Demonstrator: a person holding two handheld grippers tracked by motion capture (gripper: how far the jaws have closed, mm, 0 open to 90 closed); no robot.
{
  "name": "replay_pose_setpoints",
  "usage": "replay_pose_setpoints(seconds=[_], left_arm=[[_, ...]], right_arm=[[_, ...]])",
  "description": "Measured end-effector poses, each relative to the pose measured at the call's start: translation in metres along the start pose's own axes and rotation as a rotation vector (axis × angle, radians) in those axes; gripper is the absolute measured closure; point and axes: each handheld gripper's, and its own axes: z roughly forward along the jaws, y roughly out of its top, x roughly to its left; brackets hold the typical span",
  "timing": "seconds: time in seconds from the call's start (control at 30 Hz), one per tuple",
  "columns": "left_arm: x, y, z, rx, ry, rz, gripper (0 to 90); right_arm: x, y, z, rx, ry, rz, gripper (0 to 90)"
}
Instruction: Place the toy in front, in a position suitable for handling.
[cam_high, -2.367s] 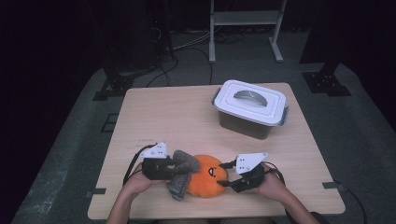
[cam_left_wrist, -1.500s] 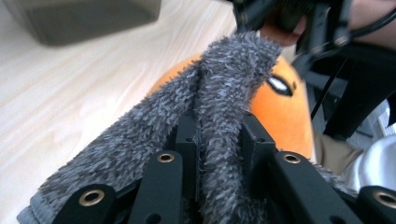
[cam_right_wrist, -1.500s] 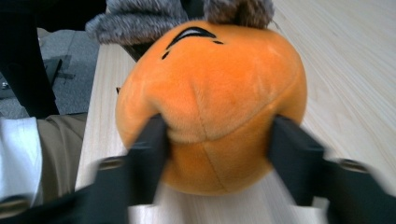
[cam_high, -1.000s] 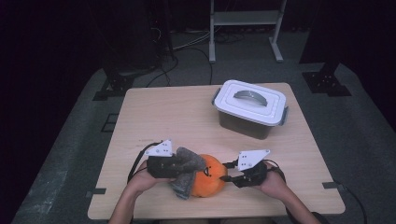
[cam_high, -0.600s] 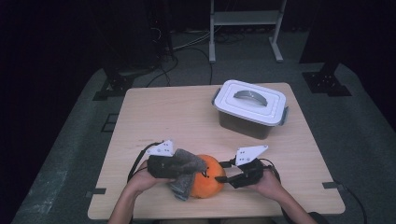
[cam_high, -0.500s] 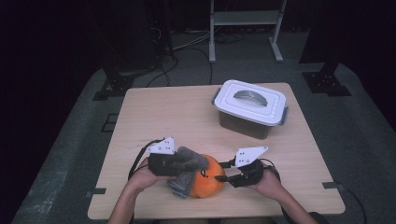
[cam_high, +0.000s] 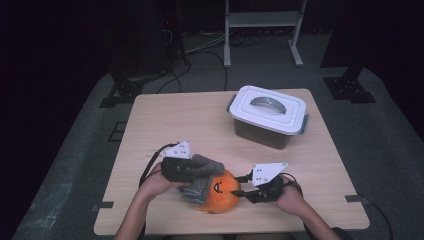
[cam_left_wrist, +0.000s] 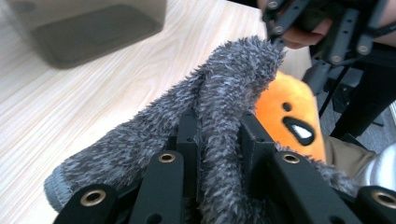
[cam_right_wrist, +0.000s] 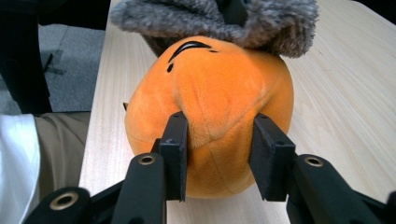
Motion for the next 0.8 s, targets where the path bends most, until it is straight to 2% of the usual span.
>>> replay_pose_setpoints(seconds=[0.1, 0.17, 0.2, 0.23, 0.3, 0.33, 0.37, 0.4, 0.43, 0.47, 0.5, 0.53, 0.57, 0.73, 0.77, 0.8], left_arm=[[-0.001, 0.003, 0.002, 0.001, -0.006, 0.008, 73.3], [-0.004, 0.008, 0.005, -0.014, -0.033, 0.021, 73.3], [-0.006, 0.010, 0.006, -0.021, -0.046, 0.025, 73.4], [-0.008, 0.013, 0.008, -0.037, -0.070, 0.029, 73.4], [-0.015, 0.022, 0.013, -0.053, -0.112, 0.062, 73.3], [-0.025, 0.032, 0.020, -0.041, -0.132, 0.092, 73.2], [-0.025, 0.032, 0.020, -0.041, -0.132, 0.092, 73.2], [-0.029, 0.036, 0.024, -0.033, -0.142, 0.117, 73.2], [-0.032, 0.040, 0.027, -0.015, -0.141, 0.133, 73.1], [-0.034, 0.043, 0.033, 0.027, -0.109, 0.160, 73.1], [-0.034, 0.043, 0.033, 0.027, -0.109, 0.160, 73.1], [-0.031, 0.043, 0.034, 0.034, -0.089, 0.156, 73.1], [-0.031, 0.043, 0.034, 0.034, -0.089, 0.156, 73.1], [-0.022, 0.028, 0.022, 0.037, -0.025, 0.115, 73.1], [-0.021, 0.025, 0.019, 0.033, -0.023, 0.109, 72.9], [-0.021, 0.017, 0.015, 0.025, -0.046, 0.090, 72.4]], right_arm=[[0.001, 0.002, 0.001, -0.003, -0.003, 0.012, 60.0], [0.001, 0.002, 0.002, -0.005, -0.008, 0.018, 60.0], [0.000, 0.002, 0.002, -0.012, -0.009, 0.043, 60.0], [0.000, 0.002, 0.002, -0.012, -0.009, 0.043, 60.0], [-0.003, 0.001, 0.001, -0.018, -0.015, 0.074, 60.1], [-0.007, 0.000, 0.000, -0.035, -0.015, 0.120, 60.2], [-0.009, -0.001, 0.000, -0.038, -0.017, 0.130, 60.2], [-0.009, -0.001, 0.000, -0.038, -0.017, 0.130, 60.2], [-0.011, -0.001, -0.001, -0.041, -0.019, 0.143, 60.3], [-0.013, -0.004, -0.002, -0.032, -0.020, 0.165, 61.0], [-0.013, -0.004, -0.002, -0.032, -0.020, 0.165, 61.0], [-0.017, -0.007, -0.003, -0.029, -0.015, 0.201, 61.7], [-0.017, -0.007, -0.003, -0.029, -0.015, 0.201, 61.7], [-0.024, -0.012, -0.008, -0.015, -0.020, 0.267, 62.8], [-0.025, -0.013, -0.009, -0.016, -0.022, 0.282, 63.0], [-0.029, -0.015, -0.010, -0.017, -0.028, 0.319, 63.2]])
